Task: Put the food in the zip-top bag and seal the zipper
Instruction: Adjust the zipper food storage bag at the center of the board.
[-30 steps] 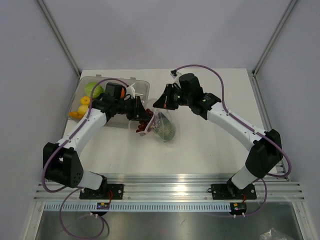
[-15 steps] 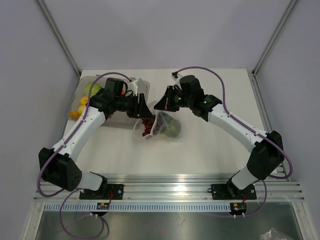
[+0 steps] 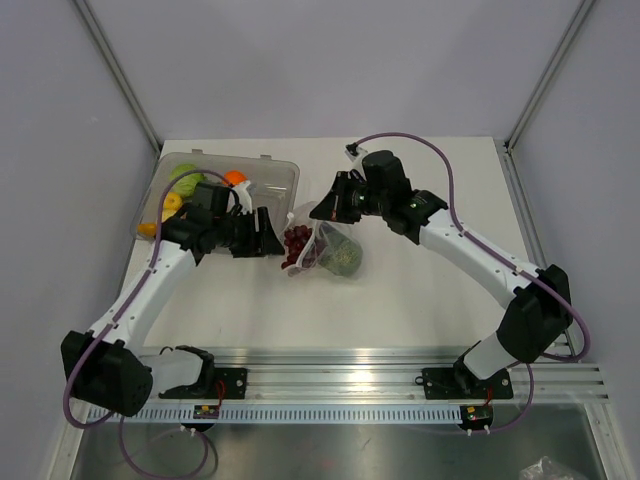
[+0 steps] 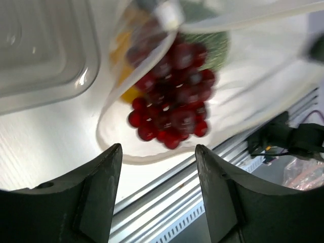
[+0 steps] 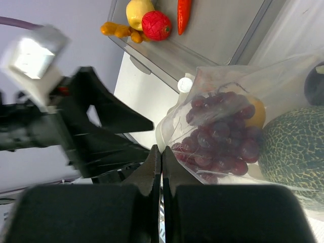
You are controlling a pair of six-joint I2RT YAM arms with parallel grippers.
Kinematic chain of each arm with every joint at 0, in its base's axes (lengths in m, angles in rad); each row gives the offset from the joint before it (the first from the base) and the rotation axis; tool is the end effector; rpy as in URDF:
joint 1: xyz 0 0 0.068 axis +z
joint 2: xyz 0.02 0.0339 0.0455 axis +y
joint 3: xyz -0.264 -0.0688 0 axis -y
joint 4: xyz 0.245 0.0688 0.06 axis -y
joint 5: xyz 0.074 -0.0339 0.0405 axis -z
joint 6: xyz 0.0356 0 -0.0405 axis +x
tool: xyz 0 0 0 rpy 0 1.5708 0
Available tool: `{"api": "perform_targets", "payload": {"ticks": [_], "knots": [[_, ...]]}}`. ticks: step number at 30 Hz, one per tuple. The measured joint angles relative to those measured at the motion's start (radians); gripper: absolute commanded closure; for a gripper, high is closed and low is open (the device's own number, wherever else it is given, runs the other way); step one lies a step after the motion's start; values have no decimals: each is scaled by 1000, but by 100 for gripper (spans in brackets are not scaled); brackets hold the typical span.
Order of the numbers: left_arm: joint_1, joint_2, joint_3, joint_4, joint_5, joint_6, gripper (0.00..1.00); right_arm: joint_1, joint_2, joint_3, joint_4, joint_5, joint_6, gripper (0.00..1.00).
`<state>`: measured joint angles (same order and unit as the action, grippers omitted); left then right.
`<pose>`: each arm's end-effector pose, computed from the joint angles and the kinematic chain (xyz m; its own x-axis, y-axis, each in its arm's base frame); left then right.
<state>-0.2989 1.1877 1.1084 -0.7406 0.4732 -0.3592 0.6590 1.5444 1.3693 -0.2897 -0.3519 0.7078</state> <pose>0.2269 -0.0869 0.3215 -0.8507 -0.0653 -0.5216 0.2780 0.7863 -0.5518 0.2777 0.2306 0.3457 -0.8014 0.1513 -0.5787 -0.3914 0.5990 0.6986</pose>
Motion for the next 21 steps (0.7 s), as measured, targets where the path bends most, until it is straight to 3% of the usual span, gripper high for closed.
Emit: {"api": "perform_targets", "payload": {"ticks": [4, 7, 14, 17, 18, 19, 21], "knots": [[0, 20, -113, 11, -62, -38, 57, 0, -6, 0, 0, 2, -4, 100], [0, 24, -162, 44, -103, -55, 64, 0, -6, 0, -1, 2, -4, 100], [-1, 33, -186, 94, -169, -69, 66, 0, -19, -6, -16, 4, -5, 100], [-1, -8, -196, 114, -176, -73, 43, 0, -27, -8, -25, 14, -7, 100], [-1, -39, -205, 118, -177, -78, 29, 0, -30, -8, -27, 19, -8, 100], [-1, -75, -215, 125, -178, -82, 24, 0, -31, -9, -30, 21, -8, 100], [-1, -144, -226, 131, -188, -101, 23, 0, -34, -11, -31, 23, -8, 100]]}}
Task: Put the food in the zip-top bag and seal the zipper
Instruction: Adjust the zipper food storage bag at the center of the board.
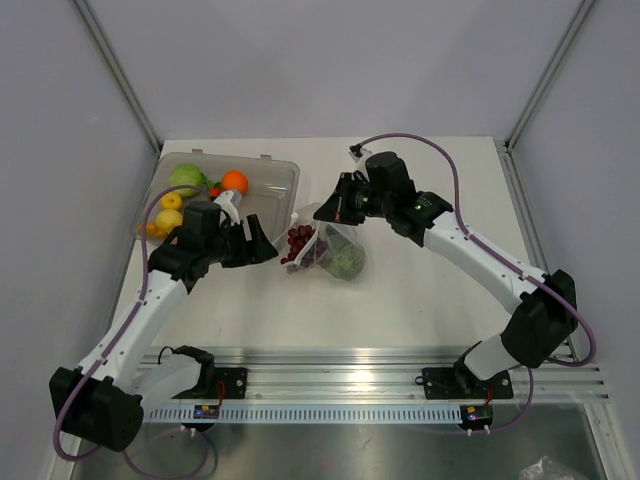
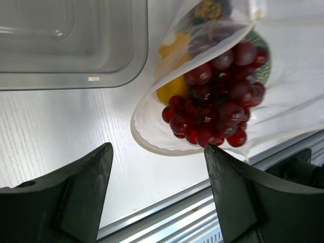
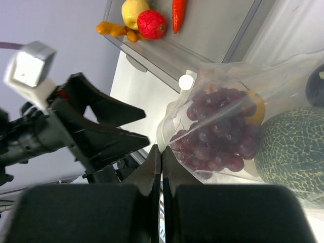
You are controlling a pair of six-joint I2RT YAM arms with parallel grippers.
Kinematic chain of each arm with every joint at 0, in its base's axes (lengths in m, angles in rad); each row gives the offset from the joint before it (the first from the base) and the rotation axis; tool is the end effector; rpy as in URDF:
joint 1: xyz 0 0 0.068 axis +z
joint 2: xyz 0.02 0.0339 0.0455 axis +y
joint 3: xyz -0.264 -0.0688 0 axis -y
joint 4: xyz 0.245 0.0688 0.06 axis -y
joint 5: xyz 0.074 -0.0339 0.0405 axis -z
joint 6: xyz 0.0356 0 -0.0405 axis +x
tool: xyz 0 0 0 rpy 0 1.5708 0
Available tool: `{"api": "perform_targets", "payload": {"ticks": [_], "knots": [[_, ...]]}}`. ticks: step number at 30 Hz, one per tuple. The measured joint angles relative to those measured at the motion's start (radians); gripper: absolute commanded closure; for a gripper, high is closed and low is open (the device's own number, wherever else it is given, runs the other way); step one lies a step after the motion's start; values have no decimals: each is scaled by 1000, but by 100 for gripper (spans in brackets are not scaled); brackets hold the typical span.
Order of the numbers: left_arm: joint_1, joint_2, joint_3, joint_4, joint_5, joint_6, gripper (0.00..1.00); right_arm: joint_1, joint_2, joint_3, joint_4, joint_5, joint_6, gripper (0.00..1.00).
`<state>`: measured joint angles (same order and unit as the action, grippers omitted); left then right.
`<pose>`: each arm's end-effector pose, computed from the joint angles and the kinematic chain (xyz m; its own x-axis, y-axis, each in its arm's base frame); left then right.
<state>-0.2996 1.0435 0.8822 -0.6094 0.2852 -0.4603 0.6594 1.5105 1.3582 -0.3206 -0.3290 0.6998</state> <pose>0.2036 -0.0734 0.2862 -0.8078 -0.1966 -0.5557 0.1308 0.8594 -0.4943 0.2706 0.2243 0.3501 -0.7952 0.1548 -0.5862 -0.3856 0.6171 0.6860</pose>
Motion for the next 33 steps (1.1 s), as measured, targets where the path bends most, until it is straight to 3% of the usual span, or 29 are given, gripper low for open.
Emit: {"api": "perform_targets", "payload": {"ticks": [4, 12, 16, 19, 20, 21, 25, 33], "knots": [[0, -52, -1, 15, -29, -19, 32, 0, -2, -3, 0, 0, 0, 100], [0, 41, -95, 61, -36, -52, 41, 0, -10, -8, -1, 5, 0, 100], [0, 71, -108, 91, -29, -69, 51, 0, -28, -20, -4, 7, 0, 100], [0, 102, -107, 128, -18, -85, 81, 0, -38, -23, -6, 7, 0, 100], [0, 115, -107, 139, -10, -92, 96, 0, -40, -23, -6, 7, 0, 100], [0, 128, -107, 148, 2, -93, 100, 0, -40, -24, -8, 7, 0, 100], [-6, 147, -62, 113, 47, -98, 100, 1, -45, -24, -42, 41, -23, 100], [-58, 116, 242, 21, 95, -90, 100, 1, -141, 5, -213, 232, -110, 100]]}}
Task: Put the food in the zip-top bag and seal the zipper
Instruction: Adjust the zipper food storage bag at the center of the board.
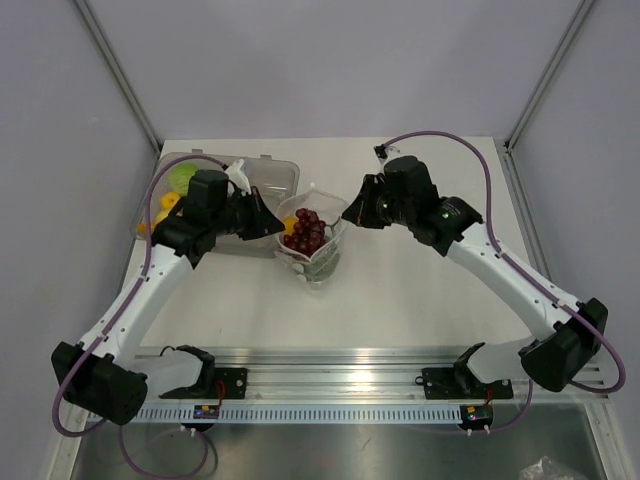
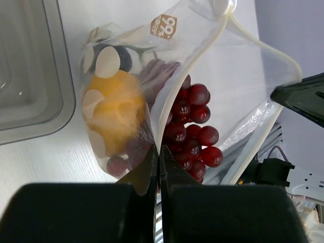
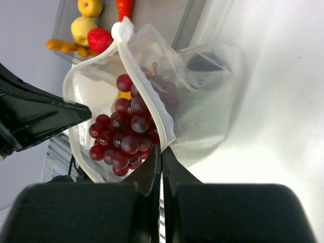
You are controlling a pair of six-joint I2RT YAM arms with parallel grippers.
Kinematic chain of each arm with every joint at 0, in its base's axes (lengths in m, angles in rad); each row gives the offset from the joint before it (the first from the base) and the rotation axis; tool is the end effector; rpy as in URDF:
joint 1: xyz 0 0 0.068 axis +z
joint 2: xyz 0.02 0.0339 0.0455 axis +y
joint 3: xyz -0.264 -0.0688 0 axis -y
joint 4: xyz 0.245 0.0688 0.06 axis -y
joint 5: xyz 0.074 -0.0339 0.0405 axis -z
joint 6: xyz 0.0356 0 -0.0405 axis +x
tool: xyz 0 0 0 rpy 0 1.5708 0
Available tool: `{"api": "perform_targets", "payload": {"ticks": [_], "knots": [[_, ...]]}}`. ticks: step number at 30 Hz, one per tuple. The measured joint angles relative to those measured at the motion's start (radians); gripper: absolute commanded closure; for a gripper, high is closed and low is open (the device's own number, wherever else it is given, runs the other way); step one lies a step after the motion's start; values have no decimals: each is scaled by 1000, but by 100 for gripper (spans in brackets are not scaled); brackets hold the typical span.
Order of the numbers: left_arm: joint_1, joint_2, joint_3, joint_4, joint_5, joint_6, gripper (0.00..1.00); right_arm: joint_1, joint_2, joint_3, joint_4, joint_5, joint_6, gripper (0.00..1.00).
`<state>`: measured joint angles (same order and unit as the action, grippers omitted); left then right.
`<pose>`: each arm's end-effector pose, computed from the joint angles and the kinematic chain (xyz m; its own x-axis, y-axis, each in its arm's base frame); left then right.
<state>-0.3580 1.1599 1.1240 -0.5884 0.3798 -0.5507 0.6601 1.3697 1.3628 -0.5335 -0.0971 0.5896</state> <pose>0.2280 -0.0994 0.3441 -0.7843 -0.2255 -0.5780 0.2309 0.7586 -0.6092 0.2400 0.1907 0.3742 -0.7137 0.1466 -0.6850 -0.3359 0.7865 0.5183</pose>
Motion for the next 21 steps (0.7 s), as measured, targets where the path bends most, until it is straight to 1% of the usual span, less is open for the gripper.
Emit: {"api": "perform_targets", "payload": {"ticks": [2, 5, 8, 10, 12, 14, 17, 21], "knots": [[-6, 25, 5, 7, 11, 4, 100, 0, -15, -5, -17, 39, -11, 100], [-29, 122, 2, -2, 13, 4, 100, 0, 2, -16, -60, 90, -15, 100], [-63, 197, 2, -51, 13, 4, 100, 0, 19, -24, -97, 106, -15, 100], [-78, 194, 29, -105, 12, 4, 100, 0, 12, -22, -103, 105, -18, 100], [-87, 181, 92, -133, 12, 3, 100, 0, -2, -11, -104, 105, -21, 100], [-90, 158, 152, -129, 14, -1, 100, 0, -13, 0, -103, 104, -26, 100], [-105, 138, 191, -90, 16, -13, 100, 0, -6, 9, -100, 104, -34, 100], [-153, 206, 192, -72, 28, -27, 100, 0, 76, 16, -105, 87, -37, 100]]}}
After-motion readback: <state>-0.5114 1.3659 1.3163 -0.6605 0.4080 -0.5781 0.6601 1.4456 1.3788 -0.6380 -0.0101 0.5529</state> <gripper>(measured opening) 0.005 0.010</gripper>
